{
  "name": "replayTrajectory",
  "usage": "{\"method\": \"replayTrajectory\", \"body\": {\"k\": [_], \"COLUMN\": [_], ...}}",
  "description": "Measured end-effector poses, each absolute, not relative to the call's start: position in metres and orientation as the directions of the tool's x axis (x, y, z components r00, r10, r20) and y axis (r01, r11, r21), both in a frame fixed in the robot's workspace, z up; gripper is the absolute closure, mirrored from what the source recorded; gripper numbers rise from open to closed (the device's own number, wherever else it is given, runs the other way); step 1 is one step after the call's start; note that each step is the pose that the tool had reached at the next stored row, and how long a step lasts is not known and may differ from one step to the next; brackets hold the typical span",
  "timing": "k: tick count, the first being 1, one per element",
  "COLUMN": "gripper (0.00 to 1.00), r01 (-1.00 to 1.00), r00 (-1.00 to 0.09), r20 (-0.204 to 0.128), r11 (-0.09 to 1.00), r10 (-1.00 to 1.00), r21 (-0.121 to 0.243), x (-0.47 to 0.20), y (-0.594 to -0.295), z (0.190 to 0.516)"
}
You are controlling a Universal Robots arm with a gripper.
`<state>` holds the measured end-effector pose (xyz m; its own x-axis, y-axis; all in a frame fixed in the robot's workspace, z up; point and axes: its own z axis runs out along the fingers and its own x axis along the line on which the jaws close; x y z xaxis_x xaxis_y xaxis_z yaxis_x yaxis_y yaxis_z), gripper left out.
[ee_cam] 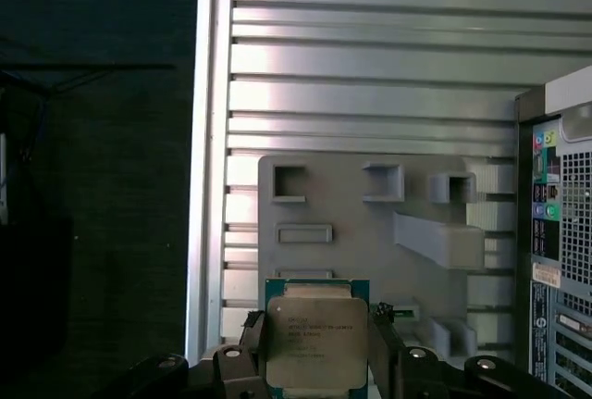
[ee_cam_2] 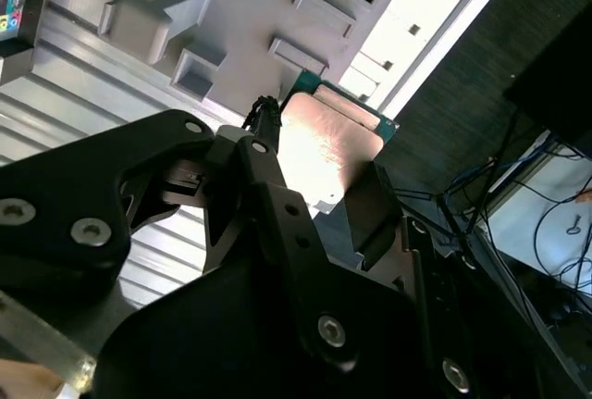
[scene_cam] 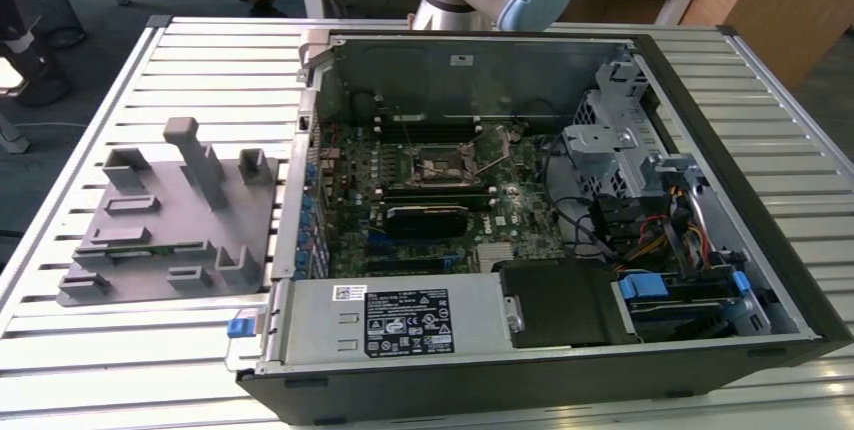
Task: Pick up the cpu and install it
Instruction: 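Pick up the cpu and move it towards the insertion slot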
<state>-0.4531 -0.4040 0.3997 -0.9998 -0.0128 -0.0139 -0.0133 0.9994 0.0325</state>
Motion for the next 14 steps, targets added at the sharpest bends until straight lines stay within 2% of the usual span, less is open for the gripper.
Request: {"method": "replayTrajectory", "body": {"k": [14], "gripper": [0.47], "r01": [-0.013], "r00": [-1.0], "r20": [-0.014], "r11": [0.999], "r10": [-0.013], "r21": [0.032], "x": [-0.453], "y": [-0.401], "z": [0.423]}}
